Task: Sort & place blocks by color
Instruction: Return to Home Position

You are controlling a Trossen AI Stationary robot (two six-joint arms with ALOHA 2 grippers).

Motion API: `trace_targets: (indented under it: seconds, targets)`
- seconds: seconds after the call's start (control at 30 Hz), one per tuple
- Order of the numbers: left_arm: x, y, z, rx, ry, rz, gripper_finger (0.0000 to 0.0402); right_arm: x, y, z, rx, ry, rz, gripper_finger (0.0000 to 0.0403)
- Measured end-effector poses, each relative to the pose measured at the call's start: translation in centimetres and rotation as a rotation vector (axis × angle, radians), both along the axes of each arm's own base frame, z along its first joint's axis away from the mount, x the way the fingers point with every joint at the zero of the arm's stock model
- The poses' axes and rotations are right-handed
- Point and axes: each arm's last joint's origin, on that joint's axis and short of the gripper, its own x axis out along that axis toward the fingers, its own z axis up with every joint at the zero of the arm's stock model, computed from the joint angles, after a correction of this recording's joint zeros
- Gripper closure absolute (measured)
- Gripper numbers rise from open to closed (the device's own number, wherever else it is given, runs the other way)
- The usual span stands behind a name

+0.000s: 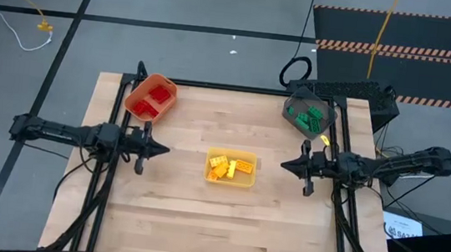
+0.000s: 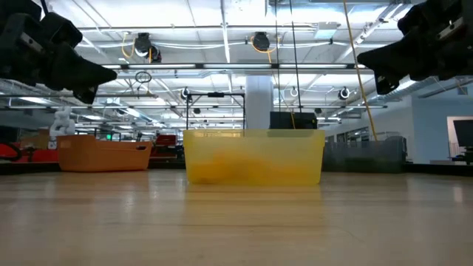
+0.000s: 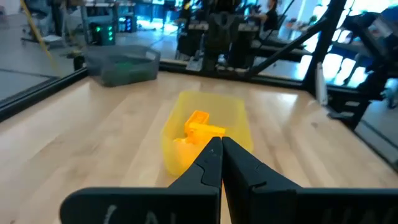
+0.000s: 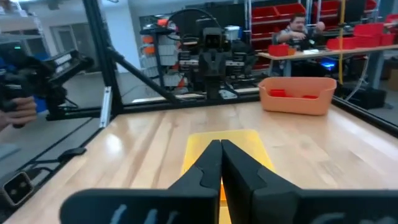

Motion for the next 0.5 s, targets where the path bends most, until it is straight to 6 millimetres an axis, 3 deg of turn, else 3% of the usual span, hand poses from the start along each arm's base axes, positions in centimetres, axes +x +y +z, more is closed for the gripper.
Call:
trace_targets:
  seconds: [0.2,0.5]
  targets:
    - [-0.6,0.0,-0.3,-0.026,0.025,-0.033,0.0399,-0.3,-0.1,0.1,0.001,-0.008,-0.002,0.0403]
    - [-1.3,0.0,0.6,-0.003,-0.082,-0.046,0.0398,-0.7,-0.1,0.5,0.0,-0.047,-0.003,0.0403]
